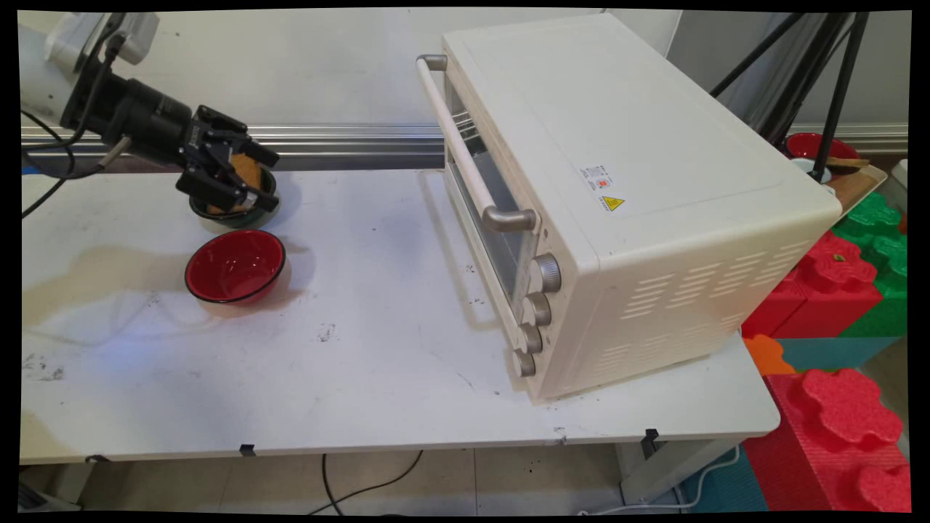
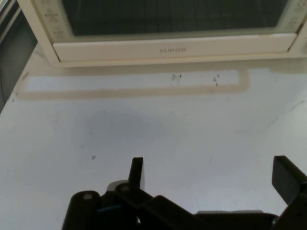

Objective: Open the oven

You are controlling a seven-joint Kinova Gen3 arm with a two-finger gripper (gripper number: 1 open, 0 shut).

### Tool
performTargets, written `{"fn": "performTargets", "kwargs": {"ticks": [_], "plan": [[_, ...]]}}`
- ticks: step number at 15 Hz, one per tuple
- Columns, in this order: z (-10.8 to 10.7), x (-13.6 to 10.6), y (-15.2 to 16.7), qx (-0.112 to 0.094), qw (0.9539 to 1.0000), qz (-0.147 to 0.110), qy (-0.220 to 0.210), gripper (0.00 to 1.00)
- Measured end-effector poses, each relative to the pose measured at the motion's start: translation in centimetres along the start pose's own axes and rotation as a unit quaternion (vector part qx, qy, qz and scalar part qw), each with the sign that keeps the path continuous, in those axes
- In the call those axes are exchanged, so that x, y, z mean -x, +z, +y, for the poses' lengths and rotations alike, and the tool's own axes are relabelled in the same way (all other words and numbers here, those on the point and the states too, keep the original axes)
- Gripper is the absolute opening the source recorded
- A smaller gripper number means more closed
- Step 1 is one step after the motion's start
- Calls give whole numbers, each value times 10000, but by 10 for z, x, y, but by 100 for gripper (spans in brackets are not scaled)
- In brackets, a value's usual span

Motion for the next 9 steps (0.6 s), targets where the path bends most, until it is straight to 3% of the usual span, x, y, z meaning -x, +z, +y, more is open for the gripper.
{"fn": "performTargets", "kwargs": {"ticks": [9], "plan": [[-6,-47,7,94,9991,419,-61,100]]}}
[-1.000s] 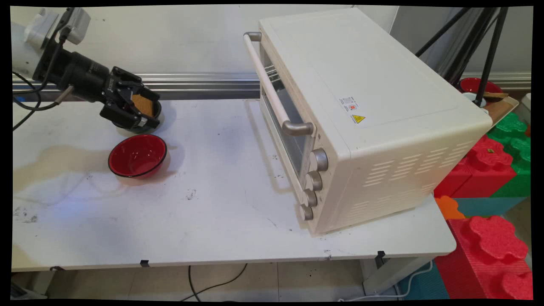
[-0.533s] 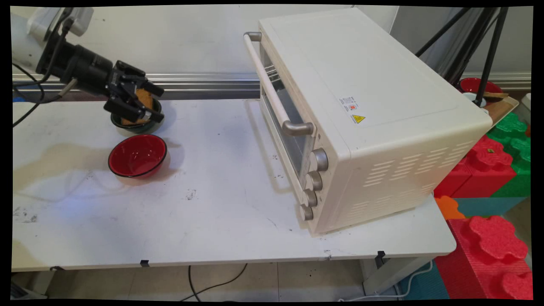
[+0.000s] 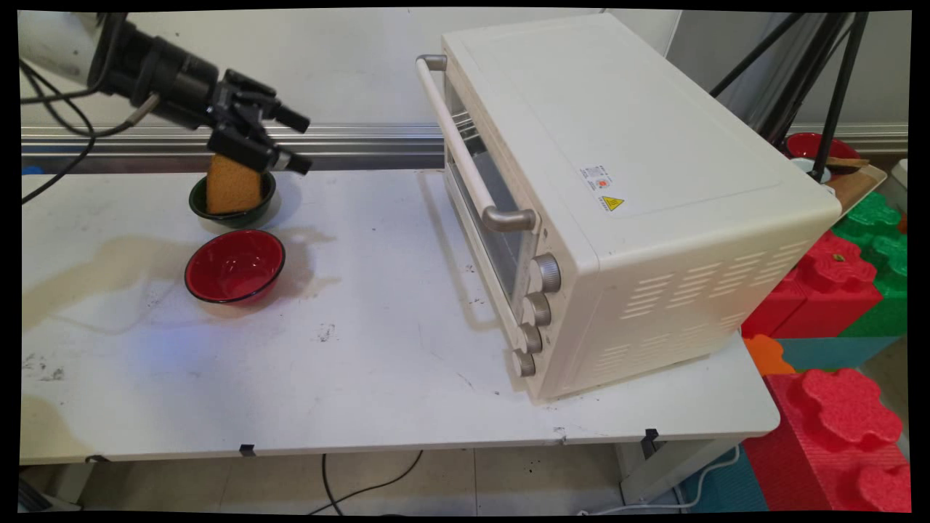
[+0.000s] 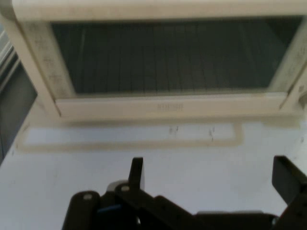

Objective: Open the oven

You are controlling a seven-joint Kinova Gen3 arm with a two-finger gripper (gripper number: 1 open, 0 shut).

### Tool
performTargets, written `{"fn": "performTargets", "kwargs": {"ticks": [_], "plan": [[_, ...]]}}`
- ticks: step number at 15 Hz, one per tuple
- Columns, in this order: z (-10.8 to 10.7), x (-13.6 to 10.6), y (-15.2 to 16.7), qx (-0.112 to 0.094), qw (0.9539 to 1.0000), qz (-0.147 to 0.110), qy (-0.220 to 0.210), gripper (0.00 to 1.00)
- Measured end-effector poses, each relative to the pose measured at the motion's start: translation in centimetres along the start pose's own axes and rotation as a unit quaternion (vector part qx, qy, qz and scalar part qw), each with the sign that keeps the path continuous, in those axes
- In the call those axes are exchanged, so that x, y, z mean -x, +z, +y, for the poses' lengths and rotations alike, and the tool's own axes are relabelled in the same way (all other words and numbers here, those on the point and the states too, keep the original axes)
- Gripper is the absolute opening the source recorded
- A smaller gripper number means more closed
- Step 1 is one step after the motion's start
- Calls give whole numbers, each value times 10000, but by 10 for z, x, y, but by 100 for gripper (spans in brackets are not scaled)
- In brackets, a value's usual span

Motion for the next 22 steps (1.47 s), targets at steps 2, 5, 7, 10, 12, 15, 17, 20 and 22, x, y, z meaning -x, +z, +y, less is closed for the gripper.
{"fn": "performTargets", "kwargs": {"ticks": [2,5,7,10,12,15,17,20,22], "plan": [[0,-12,4,15,9999,106,-8,100],[-1,-36,12,36,9995,303,-15,100],[-1,-48,17,53,9992,393,-19,100],[1,-69,29,93,9987,501,-35,100],[2,-79,36,121,9985,527,-57,100],[4,-95,49,167,9982,569,-78,100],[6,-103,55,186,9981,590,-68,100],[7,-112,64,222,9979,613,-36,100],[9,-116,69,237,9978,616,-15,100]]}}
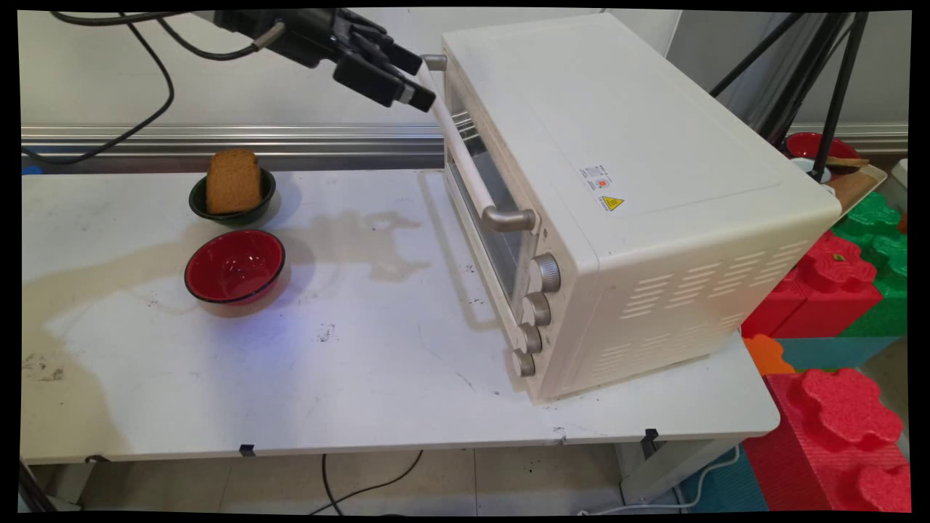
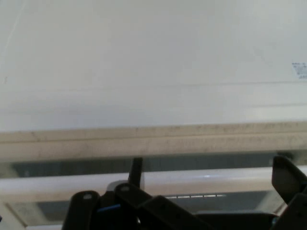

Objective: Open the oven

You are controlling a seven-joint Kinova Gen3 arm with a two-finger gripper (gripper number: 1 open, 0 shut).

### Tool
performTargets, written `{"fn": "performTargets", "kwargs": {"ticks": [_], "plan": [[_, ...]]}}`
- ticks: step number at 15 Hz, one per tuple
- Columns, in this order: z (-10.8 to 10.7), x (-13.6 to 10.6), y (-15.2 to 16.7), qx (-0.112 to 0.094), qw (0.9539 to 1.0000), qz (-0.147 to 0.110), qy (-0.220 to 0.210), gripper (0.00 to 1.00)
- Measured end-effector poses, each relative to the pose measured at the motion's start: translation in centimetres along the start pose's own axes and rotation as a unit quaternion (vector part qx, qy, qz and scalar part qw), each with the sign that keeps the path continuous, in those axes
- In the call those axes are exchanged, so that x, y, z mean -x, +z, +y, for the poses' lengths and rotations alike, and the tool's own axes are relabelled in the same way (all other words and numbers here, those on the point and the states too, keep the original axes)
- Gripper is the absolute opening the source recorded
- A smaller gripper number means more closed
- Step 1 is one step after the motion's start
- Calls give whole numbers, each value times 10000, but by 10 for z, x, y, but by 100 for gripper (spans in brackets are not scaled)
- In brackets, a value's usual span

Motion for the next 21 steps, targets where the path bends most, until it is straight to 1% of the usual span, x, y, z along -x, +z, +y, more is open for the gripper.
{"fn": "performTargets", "kwargs": {"ticks": [2,3,6,10,21], "plan": [[1,-3,6,17,10000,-11,20,100],[2,-5,9,22,10000,-17,33,0],[3,-11,19,28,10000,-50,46,0],[4,-14,32,41,9999,-163,16,0],[4,-13,59,26,9990,-430,-83,0]]}}
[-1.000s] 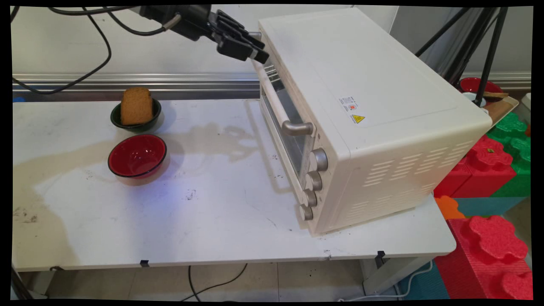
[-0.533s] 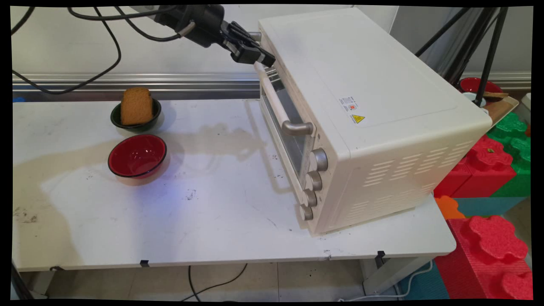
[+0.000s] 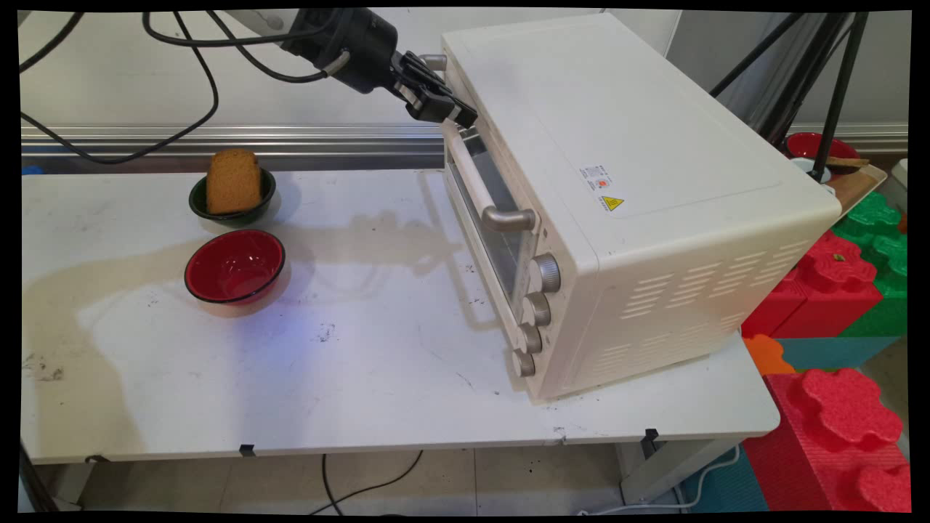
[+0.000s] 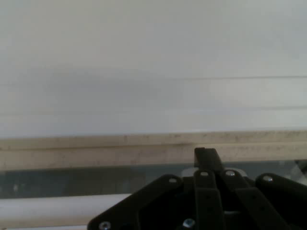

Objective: Open the oven

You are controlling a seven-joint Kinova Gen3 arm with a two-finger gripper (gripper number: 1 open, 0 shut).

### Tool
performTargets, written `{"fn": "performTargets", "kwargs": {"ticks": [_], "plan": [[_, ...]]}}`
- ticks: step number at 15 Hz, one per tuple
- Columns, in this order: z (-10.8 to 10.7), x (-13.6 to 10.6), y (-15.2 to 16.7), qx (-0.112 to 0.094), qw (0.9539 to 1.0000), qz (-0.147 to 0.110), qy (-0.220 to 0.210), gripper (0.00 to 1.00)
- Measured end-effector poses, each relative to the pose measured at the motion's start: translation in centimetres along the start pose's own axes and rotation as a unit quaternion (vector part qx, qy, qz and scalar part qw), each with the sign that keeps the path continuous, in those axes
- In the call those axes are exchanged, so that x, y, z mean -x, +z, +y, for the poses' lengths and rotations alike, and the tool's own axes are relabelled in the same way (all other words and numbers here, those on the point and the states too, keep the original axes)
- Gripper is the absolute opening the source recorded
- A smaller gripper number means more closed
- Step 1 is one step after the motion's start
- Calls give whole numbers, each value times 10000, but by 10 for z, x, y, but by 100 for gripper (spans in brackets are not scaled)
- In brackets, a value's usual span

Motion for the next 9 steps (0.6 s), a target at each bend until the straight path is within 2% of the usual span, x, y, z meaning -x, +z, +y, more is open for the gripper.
{"fn": "performTargets", "kwargs": {"ticks": [9], "plan": [[0,3,12,6,9999,-144,-75,0]]}}
